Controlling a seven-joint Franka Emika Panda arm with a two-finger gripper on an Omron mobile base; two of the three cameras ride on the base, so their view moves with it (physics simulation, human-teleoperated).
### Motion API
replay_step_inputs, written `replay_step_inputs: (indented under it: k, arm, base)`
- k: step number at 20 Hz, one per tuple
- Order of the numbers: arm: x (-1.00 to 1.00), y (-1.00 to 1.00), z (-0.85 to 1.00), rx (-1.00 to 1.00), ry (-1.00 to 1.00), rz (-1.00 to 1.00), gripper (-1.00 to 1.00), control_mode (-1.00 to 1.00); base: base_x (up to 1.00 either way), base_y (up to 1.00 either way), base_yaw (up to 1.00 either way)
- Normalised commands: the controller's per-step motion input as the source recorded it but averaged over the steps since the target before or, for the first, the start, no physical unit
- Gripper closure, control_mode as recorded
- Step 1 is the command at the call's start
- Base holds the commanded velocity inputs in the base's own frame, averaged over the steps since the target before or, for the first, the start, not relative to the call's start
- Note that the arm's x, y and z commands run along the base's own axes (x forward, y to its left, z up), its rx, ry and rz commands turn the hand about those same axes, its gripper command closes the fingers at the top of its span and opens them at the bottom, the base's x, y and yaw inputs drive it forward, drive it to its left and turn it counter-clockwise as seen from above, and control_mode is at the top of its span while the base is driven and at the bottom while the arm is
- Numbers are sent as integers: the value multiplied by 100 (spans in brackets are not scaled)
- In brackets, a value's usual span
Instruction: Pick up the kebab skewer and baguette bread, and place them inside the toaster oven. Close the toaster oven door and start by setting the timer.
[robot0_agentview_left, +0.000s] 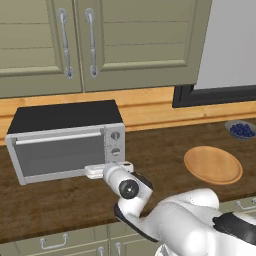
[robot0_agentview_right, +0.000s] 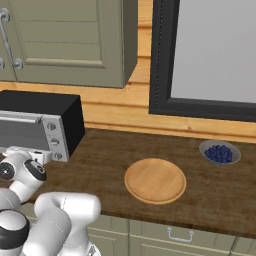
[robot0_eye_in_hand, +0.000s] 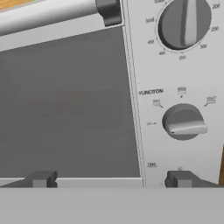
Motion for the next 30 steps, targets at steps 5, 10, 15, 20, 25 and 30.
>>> replay_step_inputs:
  k: [5, 10, 15, 20, 25, 30]
  arm:
    - [23, -29, -21, 0, -1, 0, -100, -100]
    - [23, -28, -24, 0, 0, 0, -100, -100]
    - [23, -27, -28, 0, 0, 0, -100, -100]
    - [12, -29, -30, 0, 0, 0, -100, -100]
    - [0, -28, -35, 0, 0, 0, -100, -100]
    - [0, -36, -34, 0, 0, 1, -100, -100]
  base:
    - [0, 0, 0]
    - [0, 0, 0]
    - [0, 0, 0]
    - [0, 0, 0]
    - [0, 0, 0]
    - [0, 0, 0]
